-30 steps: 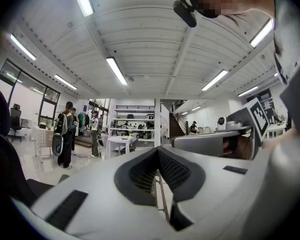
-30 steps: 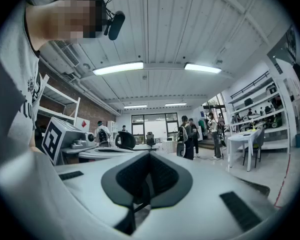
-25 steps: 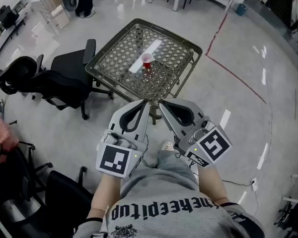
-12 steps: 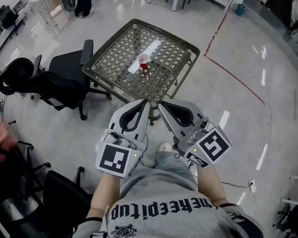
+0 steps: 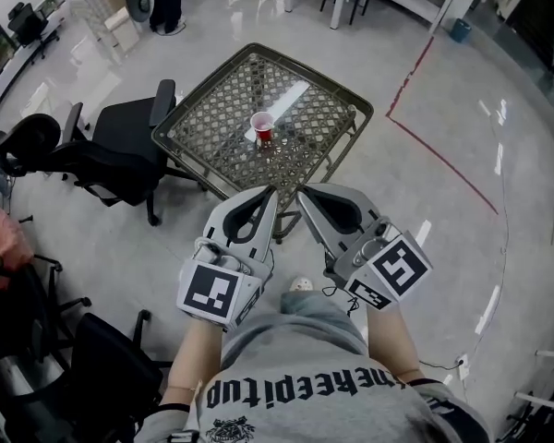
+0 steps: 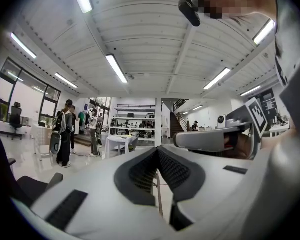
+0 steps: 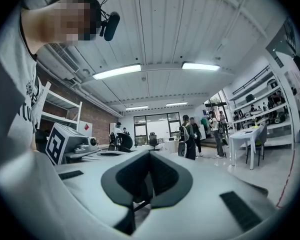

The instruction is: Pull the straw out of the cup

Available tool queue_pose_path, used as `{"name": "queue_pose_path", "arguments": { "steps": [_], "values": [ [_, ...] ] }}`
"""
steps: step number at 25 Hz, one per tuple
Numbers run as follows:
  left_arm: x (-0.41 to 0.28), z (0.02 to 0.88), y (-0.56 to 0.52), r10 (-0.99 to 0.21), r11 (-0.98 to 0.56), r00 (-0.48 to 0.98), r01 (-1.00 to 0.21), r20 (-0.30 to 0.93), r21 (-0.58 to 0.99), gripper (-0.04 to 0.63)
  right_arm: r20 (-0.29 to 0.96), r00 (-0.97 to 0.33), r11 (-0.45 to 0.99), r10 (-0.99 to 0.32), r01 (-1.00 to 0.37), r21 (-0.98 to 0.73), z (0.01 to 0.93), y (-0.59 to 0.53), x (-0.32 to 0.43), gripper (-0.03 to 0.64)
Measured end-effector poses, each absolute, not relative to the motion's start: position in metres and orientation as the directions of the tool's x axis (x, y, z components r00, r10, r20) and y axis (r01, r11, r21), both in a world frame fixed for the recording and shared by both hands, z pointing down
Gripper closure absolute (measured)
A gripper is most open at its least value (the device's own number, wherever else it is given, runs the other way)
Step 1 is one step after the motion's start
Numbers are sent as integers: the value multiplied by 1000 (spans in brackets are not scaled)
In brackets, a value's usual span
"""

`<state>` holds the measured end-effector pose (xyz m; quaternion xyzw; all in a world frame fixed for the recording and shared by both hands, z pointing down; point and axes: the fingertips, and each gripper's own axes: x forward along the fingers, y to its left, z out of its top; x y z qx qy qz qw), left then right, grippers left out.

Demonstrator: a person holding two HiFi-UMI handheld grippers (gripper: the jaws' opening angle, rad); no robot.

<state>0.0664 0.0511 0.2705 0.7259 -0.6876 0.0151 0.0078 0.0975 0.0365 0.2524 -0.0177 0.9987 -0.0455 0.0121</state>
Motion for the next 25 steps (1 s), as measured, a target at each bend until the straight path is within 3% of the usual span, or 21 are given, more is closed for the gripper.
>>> {"name": "queue_pose_path", "arguments": {
  "steps": [10, 17, 25],
  "values": [
    [83, 271, 9, -999, 20, -22, -998, 33, -65, 574, -11, -999, 997, 34, 35, -69, 261, -6, 107, 617],
    [81, 288, 4, -990, 43, -49, -998, 133, -50, 574, -13, -998, 996, 57, 57, -74, 270, -16, 100, 617],
    [59, 295, -14, -989, 8, -15, -999, 147, -50, 574, -1, -1000, 997, 25, 25, -77, 274, -34, 78, 617]
  ]
}}
